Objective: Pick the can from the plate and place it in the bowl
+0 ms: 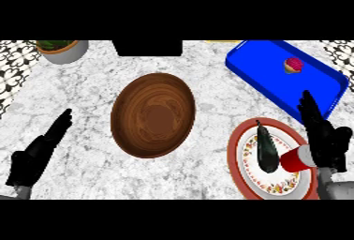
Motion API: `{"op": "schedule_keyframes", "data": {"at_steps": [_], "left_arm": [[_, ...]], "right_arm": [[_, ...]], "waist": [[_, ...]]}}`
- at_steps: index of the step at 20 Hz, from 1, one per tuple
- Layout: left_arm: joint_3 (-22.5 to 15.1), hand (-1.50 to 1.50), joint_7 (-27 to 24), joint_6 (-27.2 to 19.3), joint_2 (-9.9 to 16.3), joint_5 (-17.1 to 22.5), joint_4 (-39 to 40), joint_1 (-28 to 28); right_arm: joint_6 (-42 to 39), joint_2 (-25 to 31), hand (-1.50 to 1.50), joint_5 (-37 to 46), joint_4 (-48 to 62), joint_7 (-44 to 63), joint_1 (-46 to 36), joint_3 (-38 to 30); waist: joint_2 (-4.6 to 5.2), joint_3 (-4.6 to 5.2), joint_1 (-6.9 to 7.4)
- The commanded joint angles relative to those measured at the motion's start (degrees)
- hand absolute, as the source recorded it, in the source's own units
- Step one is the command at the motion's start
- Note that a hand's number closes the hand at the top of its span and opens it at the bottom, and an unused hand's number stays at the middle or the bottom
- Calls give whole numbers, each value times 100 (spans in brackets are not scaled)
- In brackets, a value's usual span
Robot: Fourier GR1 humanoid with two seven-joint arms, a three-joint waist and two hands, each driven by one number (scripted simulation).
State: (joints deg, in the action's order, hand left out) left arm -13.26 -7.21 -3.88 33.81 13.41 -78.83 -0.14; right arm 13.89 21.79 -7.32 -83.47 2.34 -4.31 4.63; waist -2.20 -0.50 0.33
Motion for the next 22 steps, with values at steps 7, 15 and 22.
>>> {"op": "schedule_keyframes", "data": {"at_steps": [7,15,22], "left_arm": [[990,0,-176,-600,-425,606,-363,-877],[1351,0,107,-852,-461,751,-703,-1034],[1480,0,168,-720,-381,795,-600,-982]], "right_arm": [[-165,963,-150,1698,-657,-245,-941,750],[2401,-851,-150,3979,-1864,62,332,2091],[941,489,-150,5228,-3841,2435,1234,1610]], "waist": [[88,212,-20],[177,61,-81],[151,79,-219]]}}
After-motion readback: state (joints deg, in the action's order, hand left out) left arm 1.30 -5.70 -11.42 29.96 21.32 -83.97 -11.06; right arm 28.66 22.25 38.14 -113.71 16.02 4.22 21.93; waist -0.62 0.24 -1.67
